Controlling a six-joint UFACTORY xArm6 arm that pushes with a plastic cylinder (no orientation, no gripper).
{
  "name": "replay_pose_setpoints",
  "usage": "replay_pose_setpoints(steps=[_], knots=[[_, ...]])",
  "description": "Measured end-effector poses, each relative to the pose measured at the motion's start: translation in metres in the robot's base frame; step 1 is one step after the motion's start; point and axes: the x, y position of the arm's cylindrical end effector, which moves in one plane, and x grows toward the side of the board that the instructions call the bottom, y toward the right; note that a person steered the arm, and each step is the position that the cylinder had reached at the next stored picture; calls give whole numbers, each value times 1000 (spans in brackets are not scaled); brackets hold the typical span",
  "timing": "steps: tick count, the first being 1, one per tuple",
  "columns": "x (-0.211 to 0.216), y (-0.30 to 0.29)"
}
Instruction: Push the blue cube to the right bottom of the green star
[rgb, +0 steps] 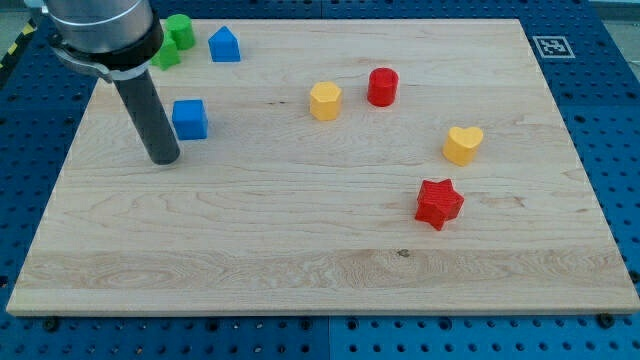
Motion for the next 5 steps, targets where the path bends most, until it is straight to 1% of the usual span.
replay_pose_setpoints(steps=[1, 3, 5], knots=[[-3, 0], [-17, 37], [-50, 37]])
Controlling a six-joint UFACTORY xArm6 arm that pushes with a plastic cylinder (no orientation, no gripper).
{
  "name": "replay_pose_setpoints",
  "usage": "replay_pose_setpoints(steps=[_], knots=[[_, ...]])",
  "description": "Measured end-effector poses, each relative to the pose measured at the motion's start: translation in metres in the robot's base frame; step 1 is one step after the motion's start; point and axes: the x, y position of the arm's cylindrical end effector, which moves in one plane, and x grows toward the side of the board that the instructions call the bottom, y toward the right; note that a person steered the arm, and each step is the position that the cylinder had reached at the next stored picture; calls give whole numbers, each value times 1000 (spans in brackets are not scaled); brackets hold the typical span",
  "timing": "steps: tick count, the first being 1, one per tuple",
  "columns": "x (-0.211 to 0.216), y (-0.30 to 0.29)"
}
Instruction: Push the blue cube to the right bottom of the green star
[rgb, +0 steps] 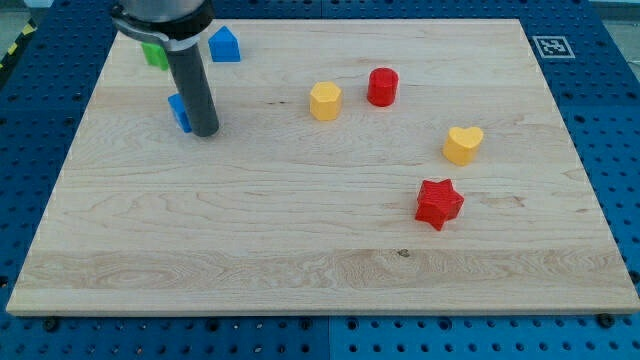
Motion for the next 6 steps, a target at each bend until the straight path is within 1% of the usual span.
replay_pose_setpoints(steps=[1, 2, 3, 4, 6], knots=[[-16, 0], [-5, 0], [10, -16], [10, -18], [-13, -18]])
